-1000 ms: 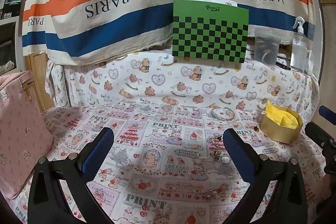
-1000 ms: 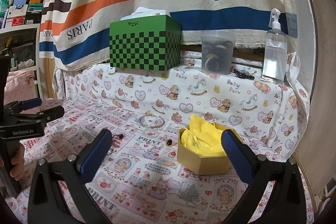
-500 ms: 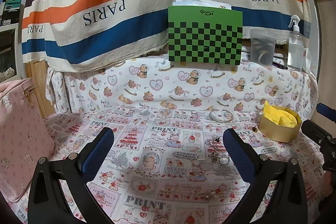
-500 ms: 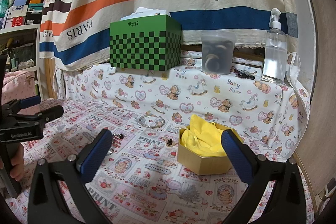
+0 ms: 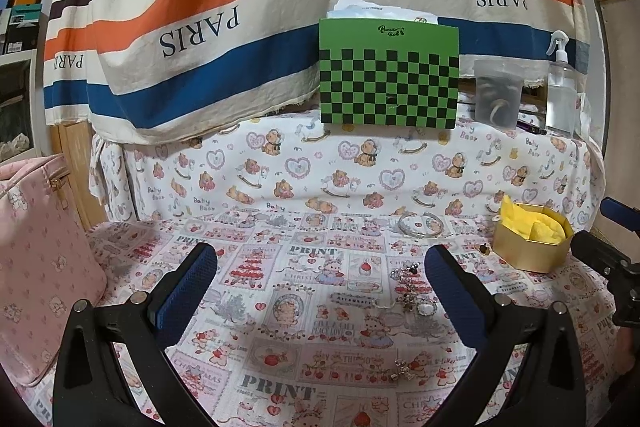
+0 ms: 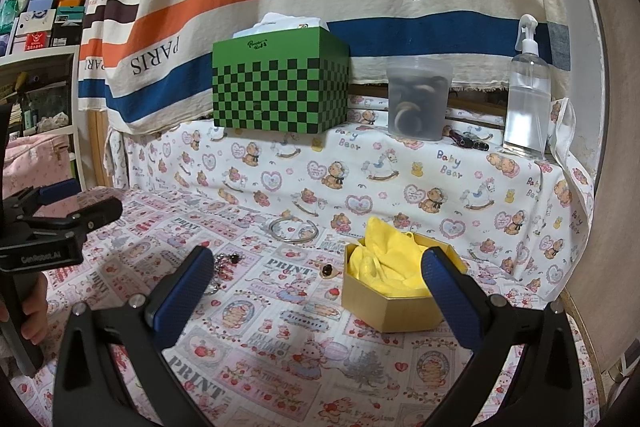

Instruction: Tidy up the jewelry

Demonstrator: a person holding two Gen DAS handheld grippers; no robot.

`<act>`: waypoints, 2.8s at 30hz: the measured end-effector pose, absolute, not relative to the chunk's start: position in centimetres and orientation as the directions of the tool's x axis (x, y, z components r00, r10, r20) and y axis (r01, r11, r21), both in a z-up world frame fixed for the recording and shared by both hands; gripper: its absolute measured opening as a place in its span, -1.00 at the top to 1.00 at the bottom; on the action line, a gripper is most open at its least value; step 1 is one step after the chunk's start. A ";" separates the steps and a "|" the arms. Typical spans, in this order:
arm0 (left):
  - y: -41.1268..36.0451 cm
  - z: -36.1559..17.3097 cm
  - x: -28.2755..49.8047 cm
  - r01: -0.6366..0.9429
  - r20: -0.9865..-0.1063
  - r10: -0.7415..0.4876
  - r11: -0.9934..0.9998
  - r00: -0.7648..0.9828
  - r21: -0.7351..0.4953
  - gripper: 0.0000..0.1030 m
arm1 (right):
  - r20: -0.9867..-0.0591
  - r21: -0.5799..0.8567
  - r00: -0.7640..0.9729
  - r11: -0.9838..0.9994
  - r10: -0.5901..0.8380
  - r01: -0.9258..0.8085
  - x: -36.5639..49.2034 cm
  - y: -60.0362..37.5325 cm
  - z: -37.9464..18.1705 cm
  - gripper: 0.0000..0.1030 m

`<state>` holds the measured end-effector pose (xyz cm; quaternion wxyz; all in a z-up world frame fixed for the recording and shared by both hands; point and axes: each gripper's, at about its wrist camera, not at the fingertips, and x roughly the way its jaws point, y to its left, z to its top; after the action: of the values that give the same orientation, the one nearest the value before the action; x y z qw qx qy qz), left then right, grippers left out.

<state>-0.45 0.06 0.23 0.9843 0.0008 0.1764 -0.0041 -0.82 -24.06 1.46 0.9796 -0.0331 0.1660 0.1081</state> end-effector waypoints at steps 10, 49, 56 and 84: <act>-0.1 0.2 -0.7 0.011 -0.333 -0.009 1.000 0.943 0.006 -1.00 | -0.331 -0.025 0.921 0.973 0.206 -0.227 -0.9 -24.1 1.5 -1.00; -0.6 0.5 -1.2 0.043 -0.305 -0.038 0.999 0.952 0.008 -1.00 | -0.300 -0.018 0.933 0.977 0.199 -0.215 -1.4 -24.5 1.6 -1.00; -0.4 0.4 -1.5 0.049 -0.292 -0.048 0.999 0.955 -0.002 -1.00 | -0.307 -0.017 0.932 0.978 0.194 -0.209 -1.3 -24.4 1.7 -1.00; -2.2 -1.0 0.5 0.113 -0.756 -0.159 0.987 0.635 -0.113 -0.05 | -0.411 0.103 0.889 0.979 0.202 -0.175 0.1 -26.4 1.7 -1.00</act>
<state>0.54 -2.18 -1.03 0.9038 -0.0274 0.4203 -0.0752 0.10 -26.38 1.65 0.9714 0.0316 0.2145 0.0970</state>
